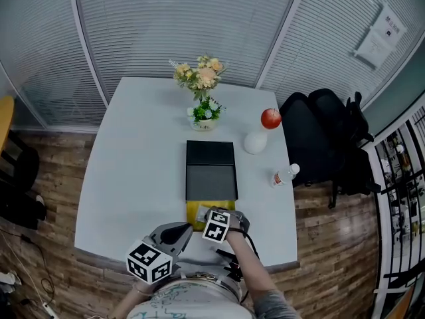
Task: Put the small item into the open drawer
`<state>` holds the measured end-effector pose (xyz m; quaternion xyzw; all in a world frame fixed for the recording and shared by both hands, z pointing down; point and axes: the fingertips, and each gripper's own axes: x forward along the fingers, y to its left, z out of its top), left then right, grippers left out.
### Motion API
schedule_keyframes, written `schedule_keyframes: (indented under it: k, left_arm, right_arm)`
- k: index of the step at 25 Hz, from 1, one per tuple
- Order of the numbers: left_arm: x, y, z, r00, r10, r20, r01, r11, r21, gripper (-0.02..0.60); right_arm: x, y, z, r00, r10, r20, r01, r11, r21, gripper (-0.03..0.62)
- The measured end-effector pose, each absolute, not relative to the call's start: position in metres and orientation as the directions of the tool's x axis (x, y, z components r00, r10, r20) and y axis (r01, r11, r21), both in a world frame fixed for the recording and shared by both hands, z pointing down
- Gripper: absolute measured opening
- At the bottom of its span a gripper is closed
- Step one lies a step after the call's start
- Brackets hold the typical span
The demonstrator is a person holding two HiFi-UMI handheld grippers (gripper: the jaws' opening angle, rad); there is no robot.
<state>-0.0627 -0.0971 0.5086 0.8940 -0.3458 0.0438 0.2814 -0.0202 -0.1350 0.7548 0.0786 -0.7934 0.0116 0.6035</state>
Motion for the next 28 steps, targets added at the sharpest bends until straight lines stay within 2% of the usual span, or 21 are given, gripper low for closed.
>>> schedule_keyframes:
  k: [14,28]
  left_arm:
    - [-0.0629,-0.0952,0.5090,0.770,-0.585,0.254,-0.620,-0.593,0.514,-0.003]
    - [-0.0586,-0.0945,0.5100,0.775,-0.571,0.270,-0.621,-0.612,0.489,-0.002]
  right_arm:
    - [-0.0210,-0.1350,0.7532,-0.269,-0.103,0.958,-0.163,0.985,0.060,-0.002]
    - [-0.0210,-0.1357,0.7528,-0.281,-0.092,0.955,-0.163,0.985,0.046,-0.002]
